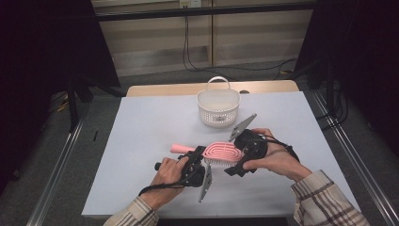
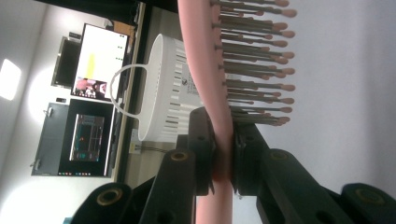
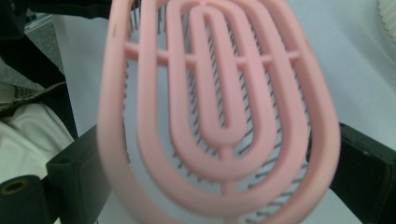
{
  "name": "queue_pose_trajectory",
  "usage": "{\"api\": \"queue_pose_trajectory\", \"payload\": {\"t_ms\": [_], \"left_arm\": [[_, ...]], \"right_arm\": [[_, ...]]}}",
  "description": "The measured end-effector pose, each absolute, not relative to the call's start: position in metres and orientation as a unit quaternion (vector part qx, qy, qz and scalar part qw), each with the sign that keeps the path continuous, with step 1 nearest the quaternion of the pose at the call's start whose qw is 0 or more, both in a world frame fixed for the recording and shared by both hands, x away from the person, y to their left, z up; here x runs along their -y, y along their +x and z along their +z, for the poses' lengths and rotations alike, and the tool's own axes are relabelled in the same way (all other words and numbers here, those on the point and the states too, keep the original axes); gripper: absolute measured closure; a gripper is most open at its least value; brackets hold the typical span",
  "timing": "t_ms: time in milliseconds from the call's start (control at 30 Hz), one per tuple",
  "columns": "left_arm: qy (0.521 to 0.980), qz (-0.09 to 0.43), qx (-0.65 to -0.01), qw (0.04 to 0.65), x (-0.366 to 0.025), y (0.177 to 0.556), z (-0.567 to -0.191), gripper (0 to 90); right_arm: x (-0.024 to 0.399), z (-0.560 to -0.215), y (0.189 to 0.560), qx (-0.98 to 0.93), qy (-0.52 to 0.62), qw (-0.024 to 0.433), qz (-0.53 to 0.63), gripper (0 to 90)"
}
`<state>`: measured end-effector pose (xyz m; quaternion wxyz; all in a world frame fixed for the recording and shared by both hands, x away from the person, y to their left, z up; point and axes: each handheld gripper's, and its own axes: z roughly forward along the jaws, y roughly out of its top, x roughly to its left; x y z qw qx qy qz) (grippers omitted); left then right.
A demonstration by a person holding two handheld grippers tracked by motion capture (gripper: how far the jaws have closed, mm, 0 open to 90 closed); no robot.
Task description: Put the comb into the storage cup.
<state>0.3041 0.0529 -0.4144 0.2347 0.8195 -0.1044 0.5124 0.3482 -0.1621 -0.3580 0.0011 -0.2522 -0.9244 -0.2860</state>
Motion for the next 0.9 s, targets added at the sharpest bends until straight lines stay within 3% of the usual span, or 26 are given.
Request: {"api": "queue_pose_trajectory", "payload": {"t_ms": [667, 900], "left_arm": [[0.831, 0.47, 0.025, 0.298, -0.077, 0.317, -0.406, 80.9], [0.834, 0.447, -0.007, 0.322, -0.081, 0.323, -0.402, 80.9]], "right_arm": [[0.178, -0.362, 0.34, 0.916, -0.263, -0.027, -0.303, 6.0], [0.184, -0.366, 0.344, 0.897, -0.301, -0.064, -0.318, 5.7]]}}
